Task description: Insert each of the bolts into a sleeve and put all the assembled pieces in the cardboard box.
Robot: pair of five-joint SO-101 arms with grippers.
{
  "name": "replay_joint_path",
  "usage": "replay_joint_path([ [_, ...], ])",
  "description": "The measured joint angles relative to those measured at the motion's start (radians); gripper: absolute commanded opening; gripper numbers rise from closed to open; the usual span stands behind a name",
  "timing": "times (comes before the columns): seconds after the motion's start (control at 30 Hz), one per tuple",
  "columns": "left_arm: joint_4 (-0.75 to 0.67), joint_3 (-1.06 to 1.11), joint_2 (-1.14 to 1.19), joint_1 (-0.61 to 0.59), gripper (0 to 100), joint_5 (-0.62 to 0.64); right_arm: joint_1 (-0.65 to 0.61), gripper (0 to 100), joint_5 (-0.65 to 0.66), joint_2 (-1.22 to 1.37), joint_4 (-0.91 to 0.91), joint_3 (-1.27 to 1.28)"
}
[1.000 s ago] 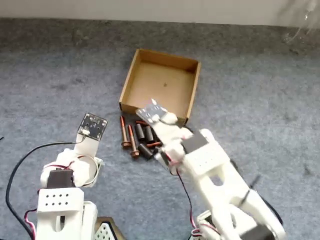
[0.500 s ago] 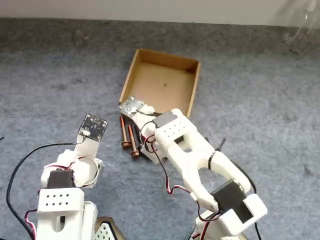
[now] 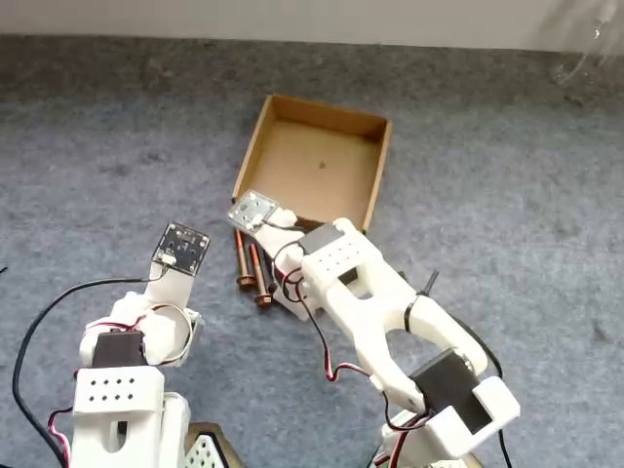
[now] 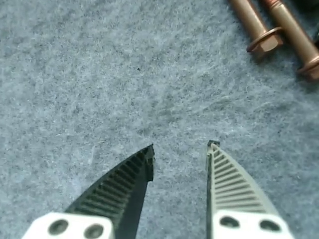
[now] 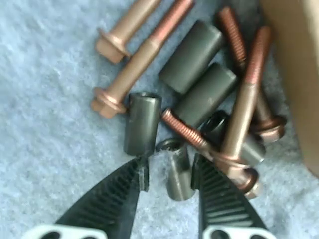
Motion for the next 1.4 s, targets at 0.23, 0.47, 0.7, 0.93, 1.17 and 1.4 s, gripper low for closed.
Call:
replay_joint_path([
  [0.23, 0.0, 0.0, 0.0, 0.0, 16, 0.0, -0.002, 16.6, 0.003, 0.0, -0.003, 0.009],
  [0.47, -0.009, 0.015, 0.0, 0.0, 16, 0.0, 0.005, 4.0, 0.002, 0.071, -0.014, 0.051],
  [0.7, -0.025, 0.015, 0.0, 0.0, 16, 0.0, 0.081, 0.3, -0.054, 0.083, 0.012, 0.046],
  [0.93, -0.025, 0.015, 0.0, 0.0, 16, 0.0, 0.341, 0.3, -0.072, -0.12, 0.164, 0.052],
  [1.17, -0.025, 0.015, 0.0, 0.0, 16, 0.0, 0.519, 0.3, -0.077, -0.152, 0.167, 0.052],
  [1.4, -0.025, 0.031, 0.0, 0.0, 16, 0.0, 0.511, 9.1, -0.077, -0.012, 0.104, 0.052],
])
